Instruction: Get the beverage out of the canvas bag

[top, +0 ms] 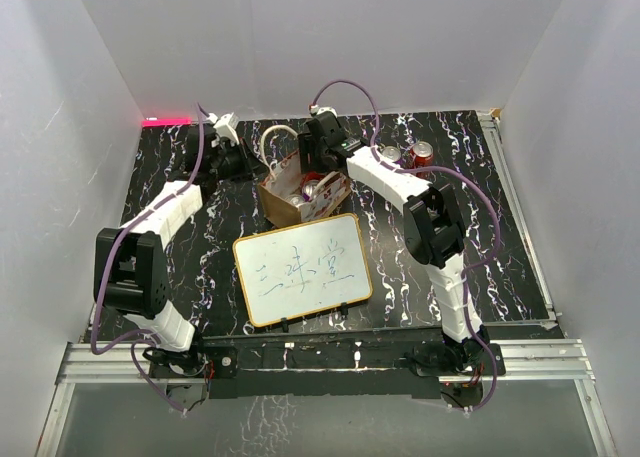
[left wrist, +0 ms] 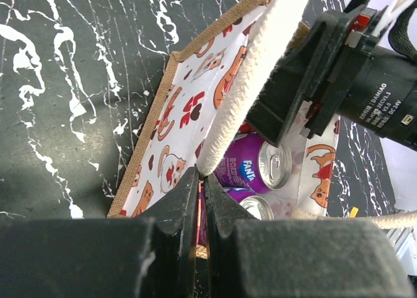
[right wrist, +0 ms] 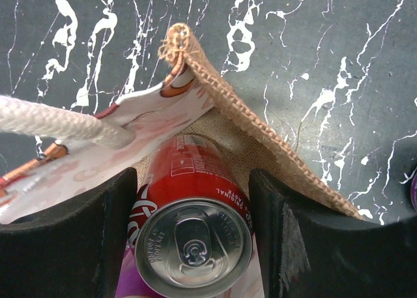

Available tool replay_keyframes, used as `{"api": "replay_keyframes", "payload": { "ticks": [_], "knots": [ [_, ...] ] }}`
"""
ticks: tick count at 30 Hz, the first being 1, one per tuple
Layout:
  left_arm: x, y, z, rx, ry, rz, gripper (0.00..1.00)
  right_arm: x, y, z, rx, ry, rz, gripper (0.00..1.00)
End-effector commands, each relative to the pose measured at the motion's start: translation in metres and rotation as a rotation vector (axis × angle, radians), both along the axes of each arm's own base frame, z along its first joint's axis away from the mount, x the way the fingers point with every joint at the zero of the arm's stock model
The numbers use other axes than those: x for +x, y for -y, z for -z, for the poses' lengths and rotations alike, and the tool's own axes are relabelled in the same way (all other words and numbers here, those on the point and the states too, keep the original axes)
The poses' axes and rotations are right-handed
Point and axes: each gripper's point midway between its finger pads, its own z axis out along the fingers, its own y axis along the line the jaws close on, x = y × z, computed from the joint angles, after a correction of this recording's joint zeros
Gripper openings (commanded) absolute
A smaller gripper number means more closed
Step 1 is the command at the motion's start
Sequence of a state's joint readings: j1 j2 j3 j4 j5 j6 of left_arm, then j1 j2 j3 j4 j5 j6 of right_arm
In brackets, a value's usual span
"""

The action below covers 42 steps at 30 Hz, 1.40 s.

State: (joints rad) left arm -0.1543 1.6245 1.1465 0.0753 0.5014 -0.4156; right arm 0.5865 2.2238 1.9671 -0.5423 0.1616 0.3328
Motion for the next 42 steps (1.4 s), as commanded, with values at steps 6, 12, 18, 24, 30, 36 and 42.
{"api": "replay_keyframes", "payload": {
  "ticks": [6,12,18,24,30,36,42],
  "knots": [
    [-0.008,0.006,-0.019,0.025,0.068,0.020,0.00,-0.001,-0.015,-0.129,0.226,0.184,-0.007,0.11],
    [-0.007,0.006,-0.015,0.040,0.058,0.019,0.00,-0.005,-0.006,-0.147,0.242,0.193,0.009,0.09],
    [-0.007,0.006,-0.009,0.051,0.050,0.017,0.00,-0.008,0.002,-0.163,0.296,0.192,0.035,0.08],
    [-0.005,0.007,0.000,0.074,0.034,0.017,0.00,-0.001,0.015,-0.158,0.428,0.114,0.099,0.08],
    [-0.005,0.003,0.008,0.112,0.032,0.002,0.00,0.007,0.030,-0.135,0.643,-0.052,0.117,0.08],
    [-0.006,0.007,0.009,0.105,0.028,0.014,0.00,0.002,0.028,-0.141,0.711,-0.074,0.100,0.08],
    [-0.006,0.006,0.008,0.116,0.035,0.009,0.00,0.009,0.045,-0.172,0.827,-0.060,0.109,0.08]
  ]
}}
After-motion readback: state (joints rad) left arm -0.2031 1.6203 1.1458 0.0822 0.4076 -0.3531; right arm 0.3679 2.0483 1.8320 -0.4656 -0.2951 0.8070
